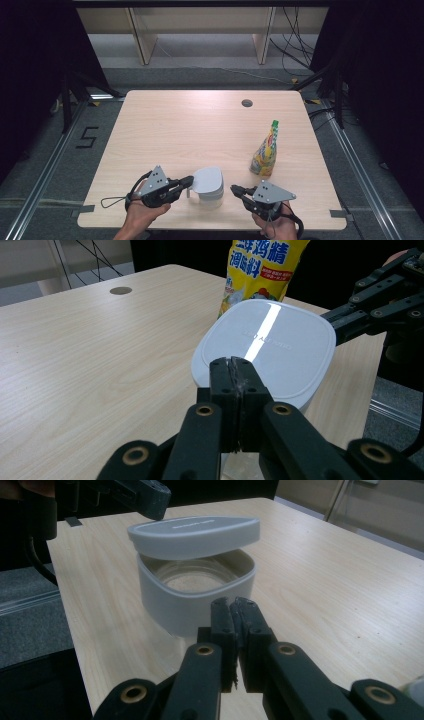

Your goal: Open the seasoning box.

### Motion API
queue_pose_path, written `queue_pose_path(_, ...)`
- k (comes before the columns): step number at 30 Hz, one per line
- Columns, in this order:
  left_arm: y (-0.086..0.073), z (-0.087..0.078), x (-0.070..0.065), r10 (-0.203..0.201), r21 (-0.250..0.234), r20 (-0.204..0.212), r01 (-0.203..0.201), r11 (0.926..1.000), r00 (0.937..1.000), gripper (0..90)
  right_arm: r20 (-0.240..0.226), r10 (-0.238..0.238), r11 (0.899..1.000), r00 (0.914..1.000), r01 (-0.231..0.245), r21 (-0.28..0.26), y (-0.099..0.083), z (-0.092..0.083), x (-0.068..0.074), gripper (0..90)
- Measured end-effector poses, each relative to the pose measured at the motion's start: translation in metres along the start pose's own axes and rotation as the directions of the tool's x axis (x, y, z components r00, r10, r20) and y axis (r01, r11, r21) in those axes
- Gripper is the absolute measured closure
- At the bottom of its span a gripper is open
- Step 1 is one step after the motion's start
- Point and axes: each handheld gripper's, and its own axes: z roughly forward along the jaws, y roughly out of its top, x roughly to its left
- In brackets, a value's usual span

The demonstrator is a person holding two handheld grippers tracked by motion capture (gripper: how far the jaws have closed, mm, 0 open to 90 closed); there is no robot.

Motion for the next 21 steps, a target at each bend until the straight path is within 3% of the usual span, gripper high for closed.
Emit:
queue_pose_path(2, -0.001, 0.000, 0.000, -0.007, 0.003, -0.002, 0.007, 1.0000, 1.0000, 88.0, -0.002, 0.009, 1.000, 1.0000, -0.009, 0.003, 0.002, 0.001, 0.002, 88.4)
queue_pose_path(4, -0.001, 0.000, 0.000, -0.014, 0.000, -0.001, 0.014, 0.9999, 0.9999, 88.0, -0.005, -0.012, 1.000, 0.9999, 0.012, -0.001, 0.006, 0.002, 0.003, 88.6)
queue_pose_path(7, -0.002, 0.000, 0.000, -0.010, -0.002, 0.000, 0.010, 0.9999, 0.9999, 88.0, 0.001, 0.003, 1.000, 1.0000, -0.003, -0.005, 0.008, 0.003, 0.005, 88.6)
queue_pose_path(9, -0.001, -0.001, 0.001, 0.009, -0.001, 0.000, -0.009, 1.0000, 1.0000, 88.0, -0.006, -0.012, 1.000, 0.9999, 0.012, -0.016, 0.010, 0.005, 0.003, 88.8)
queue_pose_path(10, -0.002, 0.001, 0.001, -0.008, -0.009, 0.005, 0.009, 0.9999, 1.0000, 88.0, -0.021, -0.004, 1.000, 0.9998, 0.004, -0.025, 0.012, 0.007, 0.004, 88.9)
queue_pose_path(13, -0.002, 0.001, 0.001, -0.010, -0.011, 0.002, 0.010, 0.9999, 0.9999, 88.0, -0.025, -0.007, 1.000, 0.9997, 0.007, -0.016, 0.015, 0.008, 0.004, 88.9)
queue_pose_path(17, -0.002, 0.001, 0.001, -0.006, -0.009, -0.003, 0.006, 0.9999, 1.0000, 88.0, -0.057, -0.002, 0.999, 0.9984, 0.000, -0.032, 0.020, 0.013, 0.006, 88.9)
queue_pose_path(21, -0.002, 0.000, 0.002, 0.014, -0.007, -0.005, -0.014, 0.9999, 0.9999, 87.4, -0.054, 0.000, 1.000, 0.9985, -0.001, -0.020, 0.023, 0.015, 0.008, 88.9)
